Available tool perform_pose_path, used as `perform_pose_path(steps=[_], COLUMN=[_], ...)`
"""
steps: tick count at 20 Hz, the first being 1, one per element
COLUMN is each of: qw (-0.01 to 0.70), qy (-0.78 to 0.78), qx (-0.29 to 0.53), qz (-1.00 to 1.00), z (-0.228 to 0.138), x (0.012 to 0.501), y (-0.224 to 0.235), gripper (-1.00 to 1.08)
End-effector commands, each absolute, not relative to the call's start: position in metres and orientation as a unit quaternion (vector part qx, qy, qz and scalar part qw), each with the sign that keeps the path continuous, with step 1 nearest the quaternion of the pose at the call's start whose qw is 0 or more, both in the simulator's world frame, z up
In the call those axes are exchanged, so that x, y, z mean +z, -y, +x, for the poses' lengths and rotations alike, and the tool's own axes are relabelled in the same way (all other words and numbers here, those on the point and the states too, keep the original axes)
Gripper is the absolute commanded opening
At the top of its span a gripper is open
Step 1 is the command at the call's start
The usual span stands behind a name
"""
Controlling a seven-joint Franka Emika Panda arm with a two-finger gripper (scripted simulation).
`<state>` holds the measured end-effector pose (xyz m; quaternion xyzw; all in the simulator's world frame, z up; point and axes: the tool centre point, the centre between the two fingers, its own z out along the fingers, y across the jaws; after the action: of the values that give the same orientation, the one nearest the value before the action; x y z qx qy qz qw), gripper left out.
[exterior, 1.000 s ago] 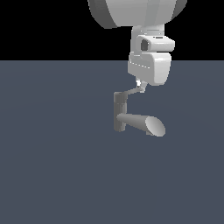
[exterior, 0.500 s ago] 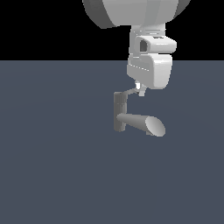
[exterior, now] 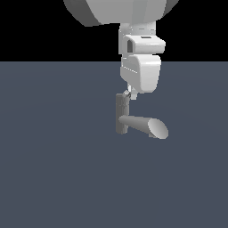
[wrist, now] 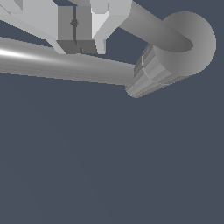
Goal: Turn on the faucet by rotating a designated handle.
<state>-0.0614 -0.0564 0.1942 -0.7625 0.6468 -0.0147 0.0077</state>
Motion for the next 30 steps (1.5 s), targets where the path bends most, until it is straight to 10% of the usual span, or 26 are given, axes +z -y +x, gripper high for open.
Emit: perform_pose_path(steps=[1,30], qw=[0.0,0.003], qy=[-0.632,-0.65], qx=[0.0,-0.008], qz=[-0.775,-0.76], z=[-0.073,-0.008], x=[0.182,0.189], y=[0.023,-0.017], gripper=[-1.0,-1.0])
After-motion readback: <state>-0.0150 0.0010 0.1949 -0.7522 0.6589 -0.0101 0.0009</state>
